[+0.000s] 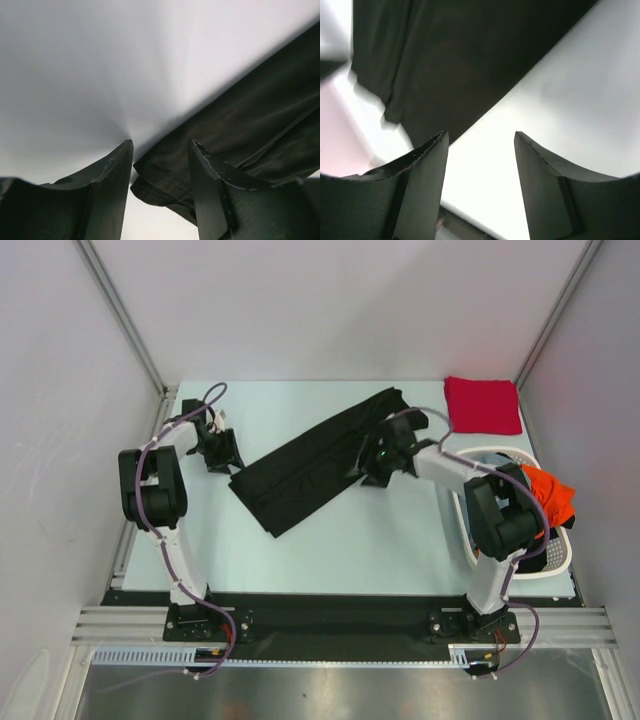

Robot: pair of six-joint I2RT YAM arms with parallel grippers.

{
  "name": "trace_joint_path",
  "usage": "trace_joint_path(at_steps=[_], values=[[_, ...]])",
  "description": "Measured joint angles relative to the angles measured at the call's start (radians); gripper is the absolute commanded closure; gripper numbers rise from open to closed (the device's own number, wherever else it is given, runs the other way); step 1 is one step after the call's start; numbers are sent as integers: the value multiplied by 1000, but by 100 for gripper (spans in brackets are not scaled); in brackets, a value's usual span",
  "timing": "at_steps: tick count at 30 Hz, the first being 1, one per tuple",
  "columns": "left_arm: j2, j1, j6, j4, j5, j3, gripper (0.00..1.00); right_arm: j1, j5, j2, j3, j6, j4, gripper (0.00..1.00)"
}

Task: Fold and stack the t-shirts
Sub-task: Fold the tshirt

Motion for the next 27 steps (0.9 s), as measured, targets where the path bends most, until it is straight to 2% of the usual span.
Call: trace_joint_path(at_steps=[7, 13, 17, 21, 27], values=[[4, 3, 39, -1, 0, 5, 53, 230, -133, -17, -296, 330, 346, 44], [0, 3, 40, 12, 0, -10, 58, 363, -94, -17, -366, 559, 572, 44], [-6, 5, 40, 21, 0, -25, 64, 439, -50, -10, -369, 666, 629, 44], [-9, 5, 39, 26, 5, -36, 77, 492, 3, 6, -369, 756, 634, 45], [-9, 5, 39, 25, 5, -40, 79, 535, 59, 46, -363, 840, 632, 48]])
